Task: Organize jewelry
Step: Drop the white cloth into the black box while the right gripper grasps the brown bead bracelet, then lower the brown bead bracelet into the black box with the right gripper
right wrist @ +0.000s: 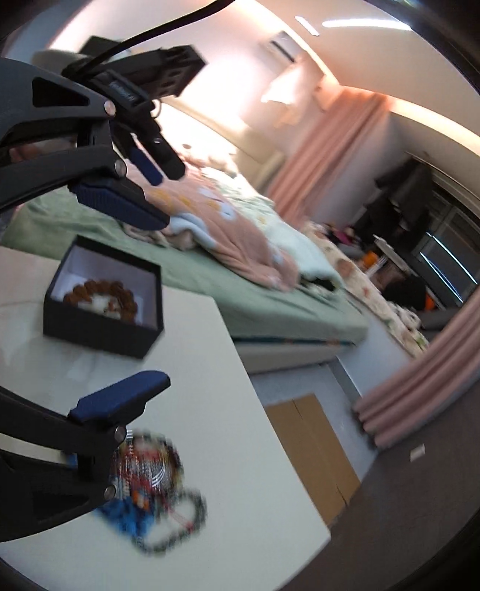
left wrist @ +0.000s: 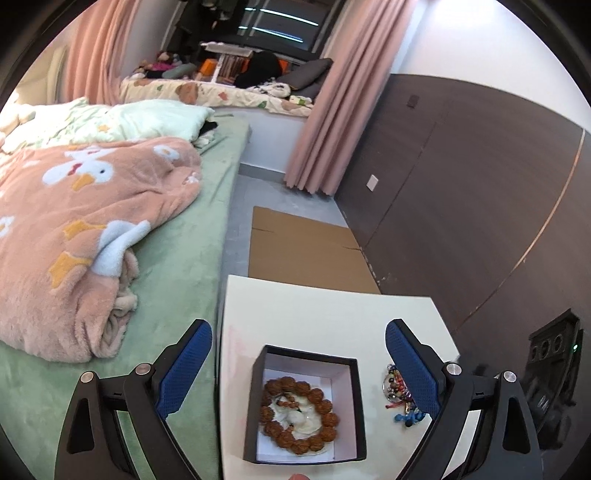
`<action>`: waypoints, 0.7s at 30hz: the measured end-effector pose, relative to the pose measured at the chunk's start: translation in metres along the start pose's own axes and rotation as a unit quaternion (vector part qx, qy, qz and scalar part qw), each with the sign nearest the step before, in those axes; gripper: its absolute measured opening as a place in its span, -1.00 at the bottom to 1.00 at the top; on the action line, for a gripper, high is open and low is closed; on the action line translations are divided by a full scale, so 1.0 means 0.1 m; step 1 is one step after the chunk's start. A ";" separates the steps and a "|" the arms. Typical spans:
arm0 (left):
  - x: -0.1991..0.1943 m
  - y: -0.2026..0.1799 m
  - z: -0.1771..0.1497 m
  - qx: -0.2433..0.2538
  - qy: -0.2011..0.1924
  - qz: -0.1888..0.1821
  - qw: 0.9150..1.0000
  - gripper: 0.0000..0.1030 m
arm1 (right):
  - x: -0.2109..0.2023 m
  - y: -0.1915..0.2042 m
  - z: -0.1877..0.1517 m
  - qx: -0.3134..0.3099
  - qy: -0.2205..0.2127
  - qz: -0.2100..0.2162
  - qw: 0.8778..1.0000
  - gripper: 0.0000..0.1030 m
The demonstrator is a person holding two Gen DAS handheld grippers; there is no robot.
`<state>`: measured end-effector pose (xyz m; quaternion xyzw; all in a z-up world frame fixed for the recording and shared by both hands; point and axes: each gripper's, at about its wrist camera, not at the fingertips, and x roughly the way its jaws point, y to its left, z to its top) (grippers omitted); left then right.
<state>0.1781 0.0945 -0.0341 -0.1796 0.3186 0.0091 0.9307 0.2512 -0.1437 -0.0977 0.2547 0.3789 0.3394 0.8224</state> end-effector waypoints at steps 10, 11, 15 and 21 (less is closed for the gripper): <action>0.11 -0.43 -0.13 0.041 0.025 -0.021 0.999 0.85 | -0.55 -0.43 0.11 0.057 -0.041 -0.042 0.997 0.59; 0.12 -0.48 -0.14 0.044 0.027 -0.023 0.998 0.85 | -0.55 -0.42 0.11 0.059 -0.041 -0.043 0.996 0.59; 0.19 -0.66 -0.21 0.064 0.032 -0.030 0.997 0.85 | -0.60 -0.50 0.14 0.065 -0.036 -0.054 0.996 0.59; 0.37 -1.02 -0.31 0.096 0.052 -0.058 0.992 0.69 | -0.73 -0.78 0.15 0.093 -0.029 -0.075 0.992 0.59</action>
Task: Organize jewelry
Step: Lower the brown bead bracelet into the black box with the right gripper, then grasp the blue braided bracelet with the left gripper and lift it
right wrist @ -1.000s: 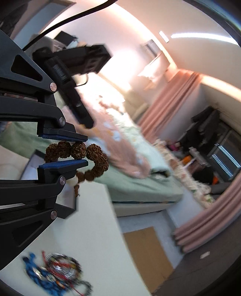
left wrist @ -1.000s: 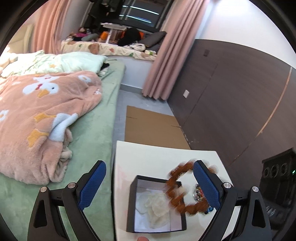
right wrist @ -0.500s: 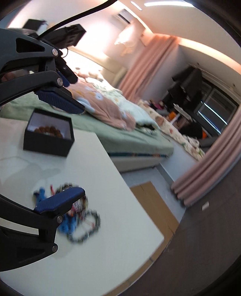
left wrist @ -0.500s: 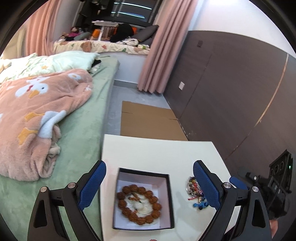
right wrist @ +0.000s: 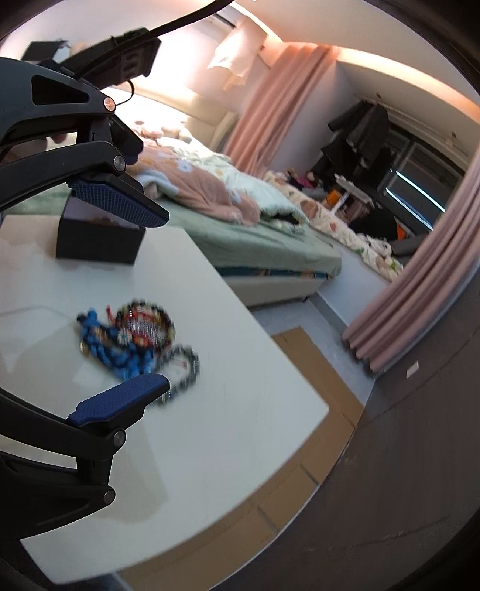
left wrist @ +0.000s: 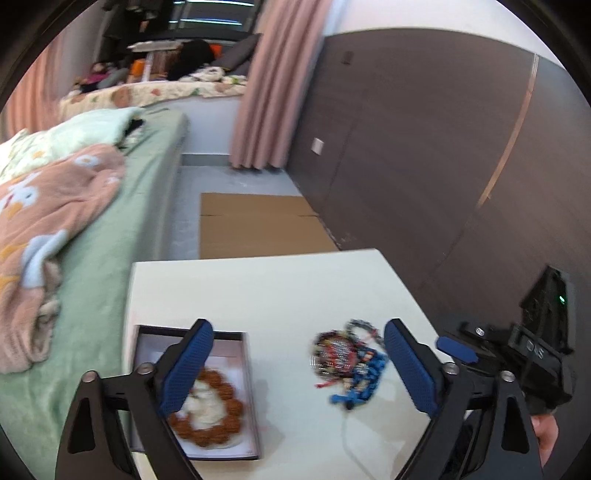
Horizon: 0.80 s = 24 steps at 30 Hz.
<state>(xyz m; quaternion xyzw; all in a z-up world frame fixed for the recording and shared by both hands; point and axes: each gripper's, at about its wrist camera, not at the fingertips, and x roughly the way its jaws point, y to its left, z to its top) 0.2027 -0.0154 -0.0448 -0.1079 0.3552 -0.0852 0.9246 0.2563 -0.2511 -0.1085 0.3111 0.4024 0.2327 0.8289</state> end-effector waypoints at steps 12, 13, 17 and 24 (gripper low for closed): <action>0.62 -0.49 -0.32 0.023 0.107 -0.020 0.994 -0.20 | -0.08 -0.43 0.10 0.053 -0.002 -0.001 0.999 0.59; 0.67 -0.50 -0.35 0.023 0.113 -0.020 0.993 -0.24 | -0.08 -0.46 0.09 0.056 0.001 -0.002 0.998 0.59; 0.82 -0.58 -0.46 0.032 0.134 -0.017 0.990 -0.27 | -0.04 -0.54 0.08 0.069 0.011 -0.005 0.998 0.59; 1.10 -0.61 -0.65 0.042 0.169 -0.004 0.985 -0.30 | -0.06 -0.64 0.08 0.083 0.016 -0.012 0.996 0.59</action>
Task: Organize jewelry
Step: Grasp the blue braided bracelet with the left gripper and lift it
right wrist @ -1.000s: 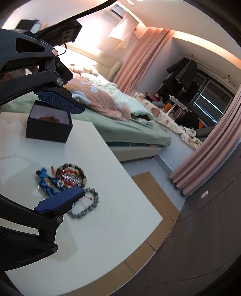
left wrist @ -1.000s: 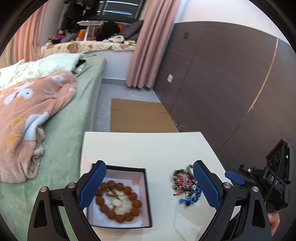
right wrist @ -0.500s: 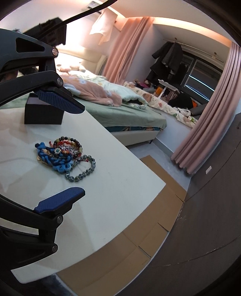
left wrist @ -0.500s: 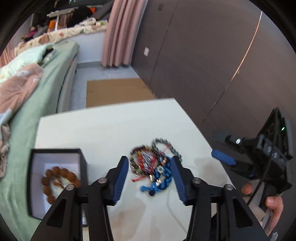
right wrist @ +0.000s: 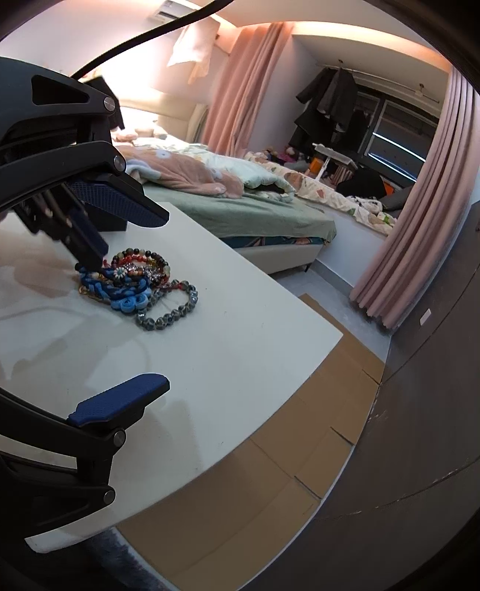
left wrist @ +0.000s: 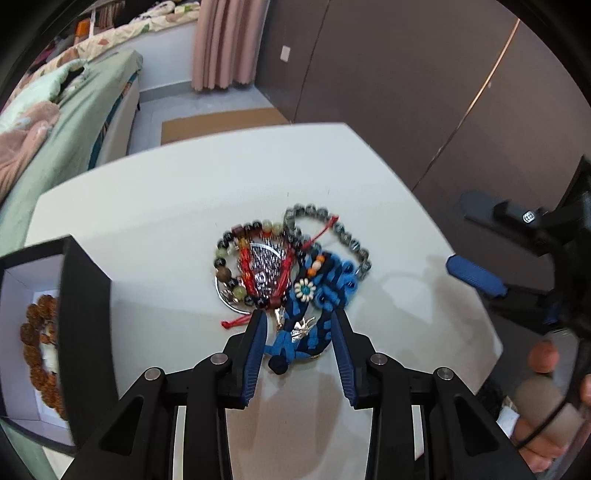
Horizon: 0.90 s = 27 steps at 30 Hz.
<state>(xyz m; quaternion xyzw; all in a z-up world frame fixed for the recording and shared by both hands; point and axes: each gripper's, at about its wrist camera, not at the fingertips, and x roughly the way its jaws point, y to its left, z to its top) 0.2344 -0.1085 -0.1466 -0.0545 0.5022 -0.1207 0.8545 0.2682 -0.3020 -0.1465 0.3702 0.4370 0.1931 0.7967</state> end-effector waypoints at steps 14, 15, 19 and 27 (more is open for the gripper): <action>-0.54 0.04 0.14 0.021 -0.055 -0.039 0.997 -0.90 | 0.11 0.10 -0.05 -0.016 0.021 -0.002 1.000 0.59; -0.59 0.04 0.15 0.023 -0.060 -0.041 0.997 -0.90 | 0.12 0.11 -0.06 -0.018 0.022 -0.003 1.000 0.59; -0.82 0.06 0.23 0.015 -0.084 -0.064 0.994 -0.90 | 0.13 0.12 -0.09 -0.020 0.027 -0.006 0.999 0.59; -1.16 0.21 0.21 0.009 -0.123 -0.067 0.990 -0.90 | 0.27 0.21 -0.25 -0.041 0.068 -0.026 0.997 0.34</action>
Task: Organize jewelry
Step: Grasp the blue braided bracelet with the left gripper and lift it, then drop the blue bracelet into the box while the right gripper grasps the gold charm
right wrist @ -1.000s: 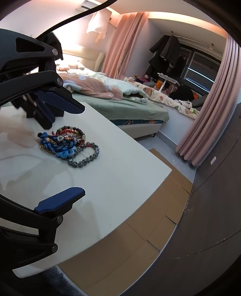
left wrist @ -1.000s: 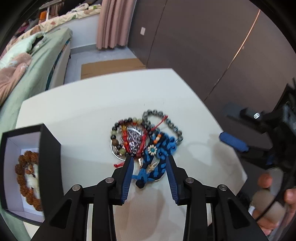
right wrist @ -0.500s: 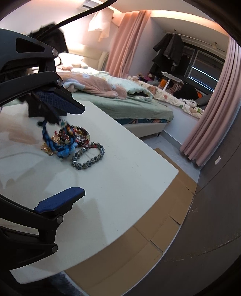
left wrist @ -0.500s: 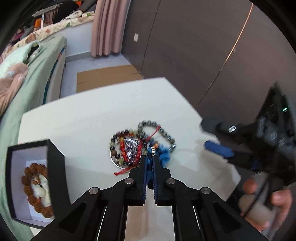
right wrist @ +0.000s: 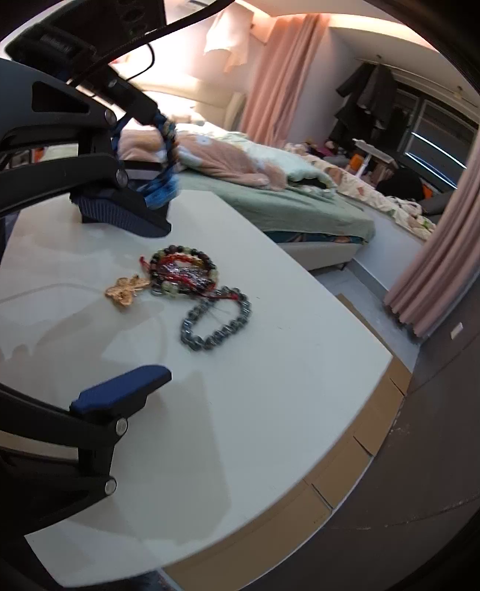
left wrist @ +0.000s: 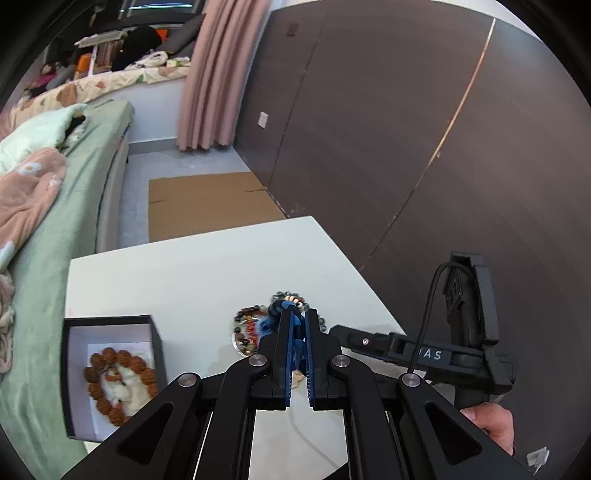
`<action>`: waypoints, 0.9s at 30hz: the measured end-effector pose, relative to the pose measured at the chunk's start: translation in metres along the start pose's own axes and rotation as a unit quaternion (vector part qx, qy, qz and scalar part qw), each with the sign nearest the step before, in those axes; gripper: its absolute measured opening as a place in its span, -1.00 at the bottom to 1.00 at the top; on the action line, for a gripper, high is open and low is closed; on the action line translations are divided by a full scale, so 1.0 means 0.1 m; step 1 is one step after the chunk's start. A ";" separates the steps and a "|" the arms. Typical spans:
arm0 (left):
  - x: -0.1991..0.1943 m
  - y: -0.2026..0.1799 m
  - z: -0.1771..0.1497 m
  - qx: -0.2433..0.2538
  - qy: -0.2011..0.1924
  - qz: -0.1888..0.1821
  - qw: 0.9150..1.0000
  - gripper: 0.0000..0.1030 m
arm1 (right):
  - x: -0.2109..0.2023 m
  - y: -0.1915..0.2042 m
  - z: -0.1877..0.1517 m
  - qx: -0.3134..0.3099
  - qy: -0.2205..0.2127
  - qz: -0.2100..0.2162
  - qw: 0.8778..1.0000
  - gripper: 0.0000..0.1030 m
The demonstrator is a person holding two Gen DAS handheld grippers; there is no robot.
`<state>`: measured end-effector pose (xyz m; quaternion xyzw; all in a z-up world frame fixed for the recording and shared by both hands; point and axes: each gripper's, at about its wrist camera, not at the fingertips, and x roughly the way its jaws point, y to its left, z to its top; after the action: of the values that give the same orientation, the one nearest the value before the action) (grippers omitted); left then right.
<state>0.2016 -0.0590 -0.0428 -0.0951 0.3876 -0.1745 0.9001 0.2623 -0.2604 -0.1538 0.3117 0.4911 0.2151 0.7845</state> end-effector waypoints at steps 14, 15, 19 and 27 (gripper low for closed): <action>-0.37 0.48 -0.01 -0.062 -0.030 0.024 0.997 -0.90 | 0.40 0.27 -0.22 -0.055 0.062 -0.037 0.996 0.03; -0.39 0.50 -0.01 -0.064 -0.033 0.027 0.997 -0.90 | 0.43 0.32 -0.25 -0.065 0.065 -0.044 0.995 -0.03; -0.46 0.56 -0.03 -0.073 -0.037 0.030 0.996 -0.90 | 0.54 0.47 -0.35 -0.103 0.076 -0.066 0.990 -0.18; -0.55 0.75 -0.11 -0.090 -0.037 0.039 0.994 -0.90 | 0.62 0.51 -0.37 -0.118 0.078 -0.079 0.987 -0.71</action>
<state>0.1761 0.0314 -0.0366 -0.1665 0.3713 -0.0999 0.9080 0.2539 -0.1739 -0.1694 0.1594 0.5450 0.2321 0.7898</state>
